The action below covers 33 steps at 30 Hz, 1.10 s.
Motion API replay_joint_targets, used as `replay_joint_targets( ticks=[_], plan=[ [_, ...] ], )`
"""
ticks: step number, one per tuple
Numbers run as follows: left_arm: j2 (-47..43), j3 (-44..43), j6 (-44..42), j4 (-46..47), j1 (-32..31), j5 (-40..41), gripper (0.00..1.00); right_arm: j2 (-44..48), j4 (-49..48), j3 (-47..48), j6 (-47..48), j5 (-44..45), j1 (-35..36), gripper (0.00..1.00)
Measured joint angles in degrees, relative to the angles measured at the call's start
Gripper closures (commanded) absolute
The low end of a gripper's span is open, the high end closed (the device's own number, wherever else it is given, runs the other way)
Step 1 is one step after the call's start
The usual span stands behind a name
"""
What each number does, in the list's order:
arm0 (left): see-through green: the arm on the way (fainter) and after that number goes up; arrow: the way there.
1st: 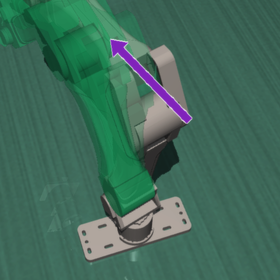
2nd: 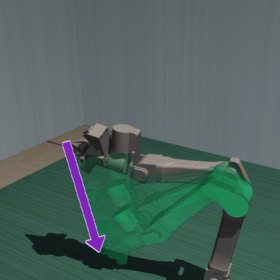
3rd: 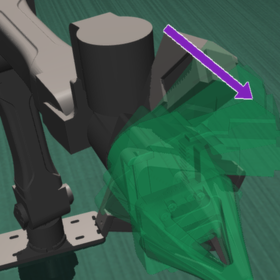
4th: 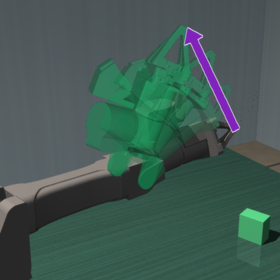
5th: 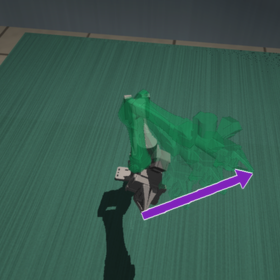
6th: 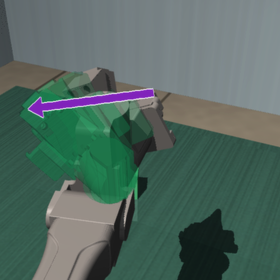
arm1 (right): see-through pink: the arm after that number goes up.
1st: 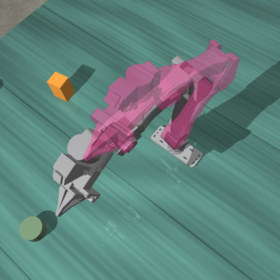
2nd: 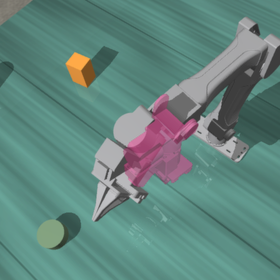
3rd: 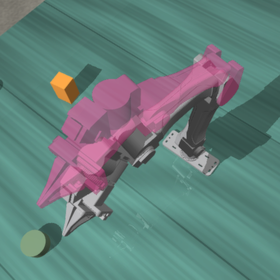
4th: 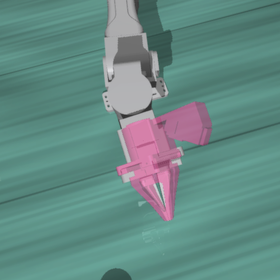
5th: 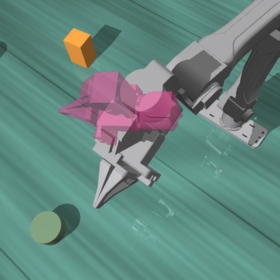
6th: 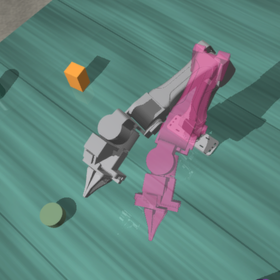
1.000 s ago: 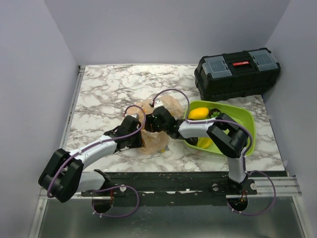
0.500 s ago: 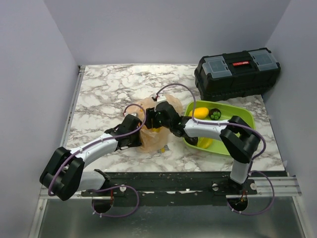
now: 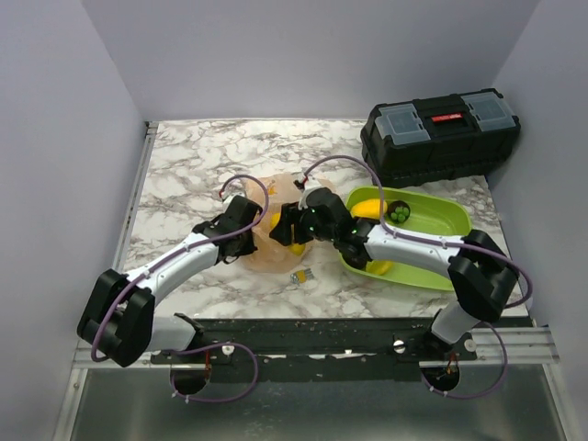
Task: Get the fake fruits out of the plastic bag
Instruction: Take out the fake fruit from the plastic bag.
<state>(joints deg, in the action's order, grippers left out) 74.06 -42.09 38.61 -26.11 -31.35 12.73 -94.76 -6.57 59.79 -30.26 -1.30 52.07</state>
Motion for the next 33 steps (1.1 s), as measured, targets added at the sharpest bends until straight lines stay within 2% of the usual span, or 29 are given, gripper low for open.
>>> replay_joint_targets(
  ticks=[6,11,18,23,28,33],
  plan=[
    [0.02,-2.78,-2.36,-1.97,3.13,2.36,0.87,8.70,3.80,-4.61,-0.33,-0.90,0.00,0.81],
    [0.00,-5.44,-4.07,-3.34,4.63,3.34,0.87,17.62,7.39,-6.82,0.28,1.84,0.00,0.82],
    [-1.11,-8.79,-5.40,-3.98,6.40,3.28,0.87,21.66,9.97,-7.96,1.40,1.84,0.00,0.83],
    [-2.64,-10.03,-5.27,-4.07,8.31,2.43,0.87,20.68,8.72,-8.00,3.13,-7.08,-0.09,0.83],
    [-4.11,-10.10,-4.44,-4.15,8.83,-0.61,0.87,13.29,2.54,-7.78,2.08,-20.76,0.48,0.84],
    [-5.95,-10.10,-3.32,-4.59,9.66,-2.32,0.87,9.35,-1.95,-7.89,0.24,-28.61,1.62,0.84]
  ],
)
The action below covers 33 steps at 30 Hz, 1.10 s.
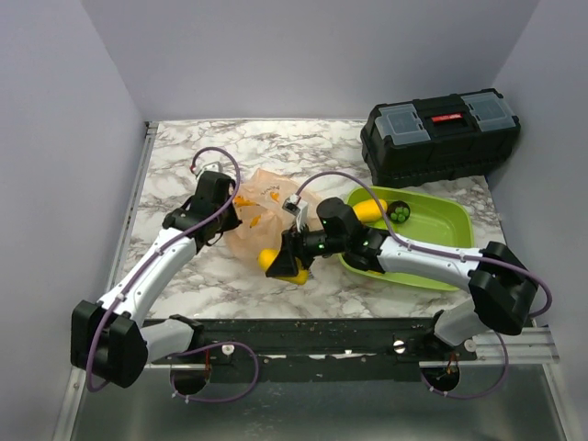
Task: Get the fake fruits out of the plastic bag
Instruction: Take out the fake fruit from the plastic bag, then place the plastic bag at the center of the board, then place the fake fruit in the bin.
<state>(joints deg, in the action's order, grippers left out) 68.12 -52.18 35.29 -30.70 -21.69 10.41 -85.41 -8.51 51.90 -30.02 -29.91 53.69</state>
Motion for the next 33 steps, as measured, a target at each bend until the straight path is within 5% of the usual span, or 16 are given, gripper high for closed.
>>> replay_joint_targets(
  ticks=[13,33],
  plan=[
    [-5.90,0.02,4.35,-0.46,7.58,-2.34,0.87,-2.67,-17.18,-2.69,-8.11,-27.80,0.63,0.86],
    [-18.14,-1.22,5.18,-0.28,13.90,3.13,0.87,-1.49,0.85,-5.11,5.68,-35.98,0.63,0.94]
  ],
)
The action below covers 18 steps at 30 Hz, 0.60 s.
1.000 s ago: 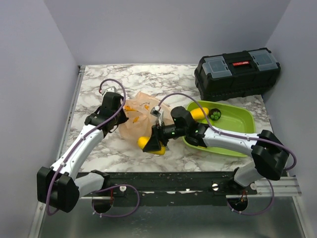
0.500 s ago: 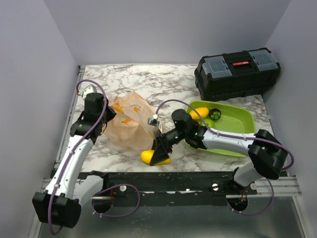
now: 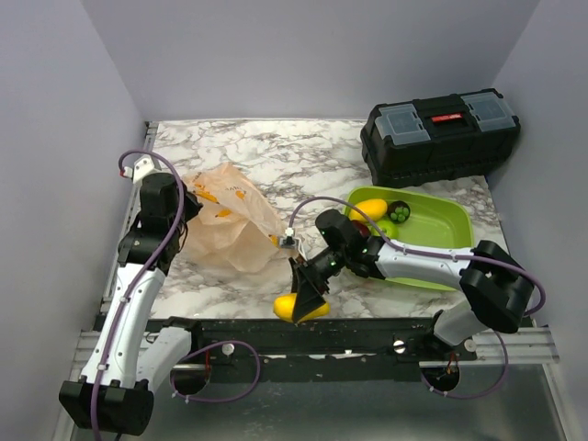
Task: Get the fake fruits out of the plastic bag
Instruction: Place the fake fruit in the bin.
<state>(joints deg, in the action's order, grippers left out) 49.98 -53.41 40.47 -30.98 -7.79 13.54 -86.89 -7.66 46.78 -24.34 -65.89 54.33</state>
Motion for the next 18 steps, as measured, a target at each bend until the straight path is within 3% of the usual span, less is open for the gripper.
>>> replay_joint_targets(
  ticks=[9,15,18],
  plan=[
    [0.85,-3.58,-1.92,2.25,1.46,0.20,0.86,0.98,4.33,0.00,2.86,-0.33,0.00,0.99],
    [2.40,-2.67,-2.82,3.04,1.81,-0.07,0.82,4.44,9.88,0.09,4.28,16.33,-0.02,0.99],
    [5.18,-2.32,-3.43,2.16,1.97,-0.55,0.76,7.04,11.82,0.09,4.42,27.50,-0.39,0.99]
  ],
)
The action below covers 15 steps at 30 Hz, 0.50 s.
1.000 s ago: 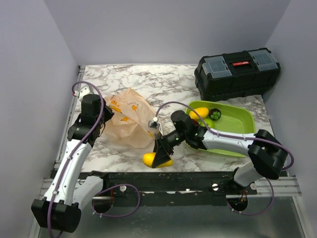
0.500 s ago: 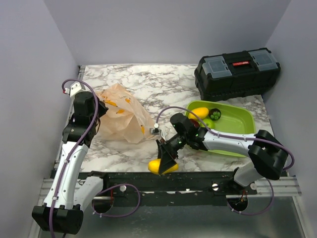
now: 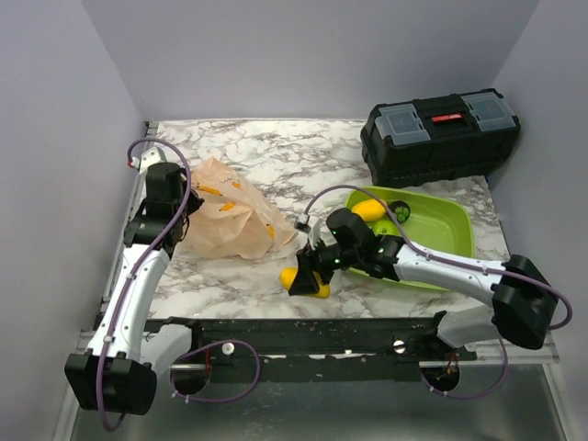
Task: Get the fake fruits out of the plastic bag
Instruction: Place the fake fruit in the bin.
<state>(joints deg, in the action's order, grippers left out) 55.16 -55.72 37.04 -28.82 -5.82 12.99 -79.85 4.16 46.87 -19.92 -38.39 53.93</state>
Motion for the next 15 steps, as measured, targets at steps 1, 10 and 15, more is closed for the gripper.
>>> replay_joint_targets(
  ticks=[1,10,15],
  plan=[
    [1.38,0.00,-0.46,-0.57,0.13,-0.09,0.69,1.09,0.68,0.02,0.04,3.93,-0.07,0.99],
    [1.36,-0.22,-3.30,-3.93,0.61,-0.26,0.19,13.53,5.64,0.02,-2.27,47.15,-1.36,0.96],
    [-0.42,-3.06,-5.11,-6.36,0.63,-1.66,0.15,17.29,9.70,-0.13,-6.75,61.46,-9.40,0.96]
  ],
)
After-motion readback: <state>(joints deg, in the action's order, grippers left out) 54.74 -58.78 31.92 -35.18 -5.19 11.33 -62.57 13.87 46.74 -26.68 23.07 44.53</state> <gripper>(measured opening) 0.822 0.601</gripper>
